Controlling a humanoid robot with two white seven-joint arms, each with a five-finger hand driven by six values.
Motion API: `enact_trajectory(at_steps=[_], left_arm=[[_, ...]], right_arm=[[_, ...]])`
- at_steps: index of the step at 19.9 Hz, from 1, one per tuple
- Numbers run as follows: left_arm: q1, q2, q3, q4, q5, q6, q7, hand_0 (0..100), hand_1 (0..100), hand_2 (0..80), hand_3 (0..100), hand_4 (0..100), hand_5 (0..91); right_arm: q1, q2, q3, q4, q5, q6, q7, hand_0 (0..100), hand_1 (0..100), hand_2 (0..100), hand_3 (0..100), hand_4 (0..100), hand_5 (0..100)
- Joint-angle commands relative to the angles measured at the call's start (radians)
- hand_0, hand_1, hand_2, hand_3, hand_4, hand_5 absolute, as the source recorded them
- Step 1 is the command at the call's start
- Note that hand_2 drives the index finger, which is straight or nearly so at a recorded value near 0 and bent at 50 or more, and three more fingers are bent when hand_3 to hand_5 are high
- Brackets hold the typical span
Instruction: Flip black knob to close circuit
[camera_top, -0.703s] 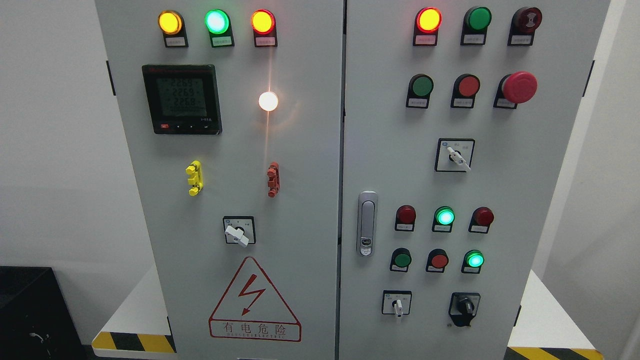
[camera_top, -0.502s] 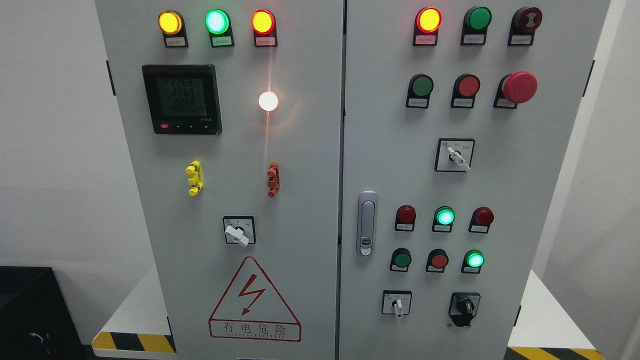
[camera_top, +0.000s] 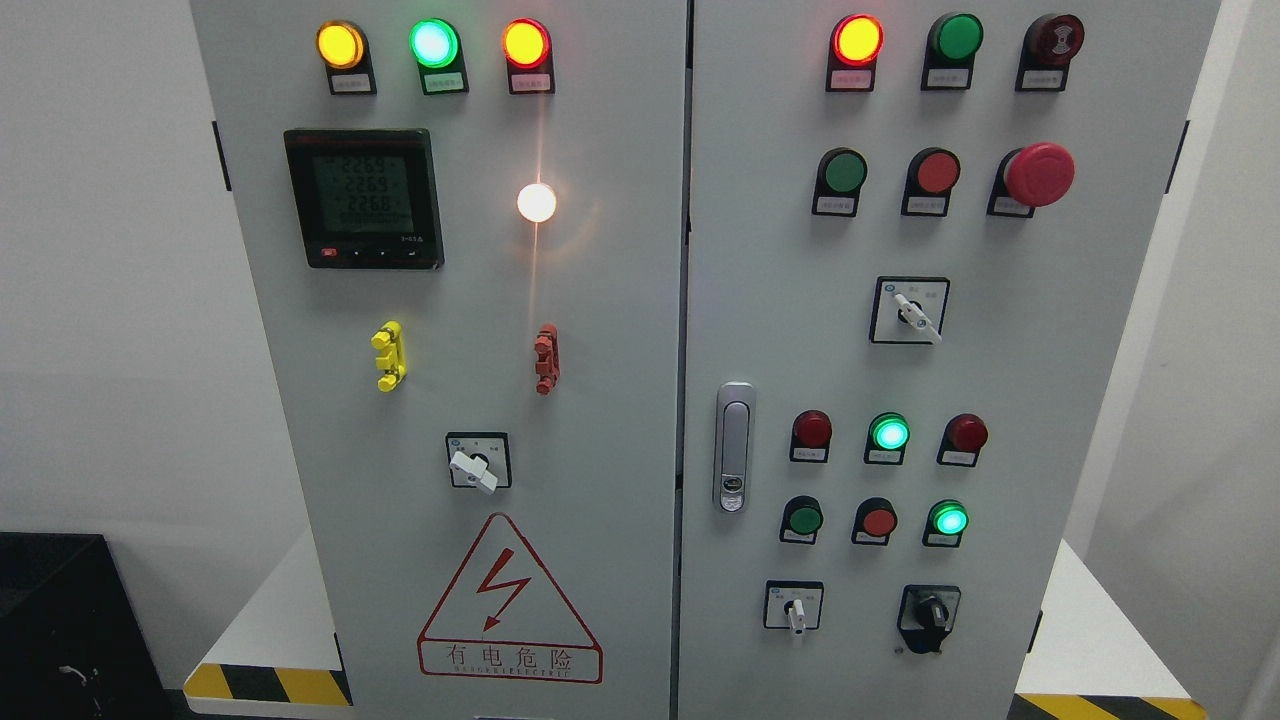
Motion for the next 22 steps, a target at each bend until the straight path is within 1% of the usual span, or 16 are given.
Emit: enact_trajectory(at_steps=[1,4,5,6,7,9,10,11,12,13,17,18,19,20,21,22], left_arm=[[0.023,0.000,0.000,-0.031,0.000,0.001,0.000,12,56,0.0,0,0,0.0],[0.023,0.000,0.000,-0.031,0.000,0.001,0.000,12,56,0.0,0,0,0.0],[0.023,0.000,0.000,-0.031,0.000,0.001,0.000,12,56,0.0,0,0,0.0],[0.023,0.000,0.000,-0.031,0.000,0.001,0.000,12,56,0.0,0,0,0.0],[0.023,0.000,0.000,-0.031,0.001,0.001,0.000,12,56,0.0,0,0,0.0],[0.023,0.000,0.000,-0.031,0.000,0.001,0.000,12,56,0.0,0,0,0.0],[0.023,0.000,0.000,-0.031,0.000,0.001,0.000,12,56,0.0,0,0,0.0],[0.023,0.000,0.000,-0.031,0.001,0.001,0.000,12,56,0.0,0,0,0.0],[0.023,0.000,0.000,-0.031,0.000,0.001,0.000,12,56,0.0,0,0,0.0],[0.023,0.000,0.000,-0.031,0.000,0.001,0.000,12,56,0.0,0,0,0.0],[0.023,0.000,0.000,-0.029,0.000,0.001,0.000,12,56,0.0,0,0,0.0],[0.021,0.000,0.000,-0.029,0.001,0.001,0.000,12,56,0.0,0,0,0.0],[0.023,0.000,0.000,-0.031,0.000,0.001,0.000,12,56,0.0,0,0,0.0],[0.023,0.000,0.000,-0.031,0.001,0.001,0.000,12,56,0.0,0,0,0.0],[0.023,0.000,0.000,-0.029,0.000,0.001,0.000,12,56,0.0,0,0,0.0],[0.023,0.000,0.000,-0.031,0.000,0.001,0.000,12,56,0.0,0,0,0.0]], right_arm=[[0.039,0.011,-0.031,-0.166,-0.011,-0.031,0.013,0,14,0,0,0,0],[0.084,0.006,-0.031,-0.315,0.017,-0.029,0.007,0,12,0,0,0,0],[0.093,0.005,-0.036,-0.359,0.046,-0.029,0.004,0,12,0,2,0,0],[0.102,0.006,-0.052,-0.405,0.081,-0.029,0.004,0,11,0,5,0,0],[0.113,0.008,-0.085,-0.448,0.124,-0.029,0.004,0,11,0,7,0,0],[0.127,0.012,-0.157,-0.528,0.263,-0.029,0.002,0,10,0,12,6,0],[0.128,0.012,-0.184,-0.562,0.332,-0.031,0.000,0,10,0,16,12,0],[0.130,0.012,-0.201,-0.590,0.381,-0.034,-0.012,0,10,1,21,18,0],[0.130,0.012,-0.208,-0.610,0.414,-0.035,-0.029,0,10,3,24,23,1],[0.130,0.012,-0.211,-0.633,0.428,-0.036,-0.042,0,10,5,26,25,3],[0.127,0.012,-0.214,-0.744,0.509,-0.036,-0.046,0,9,13,37,35,15],[0.127,0.012,-0.215,-0.769,0.532,-0.034,-0.049,0,9,14,38,36,17],[0.127,0.012,-0.215,-0.791,0.555,-0.034,-0.061,0,9,18,41,38,24],[0.127,0.012,-0.215,-0.812,0.573,-0.034,-0.078,0,9,21,44,40,28],[0.127,0.012,-0.214,-0.835,0.596,-0.034,-0.096,0,9,21,45,41,29],[0.127,0.012,-0.212,-0.858,0.618,-0.034,-0.113,0,9,24,47,43,32]])
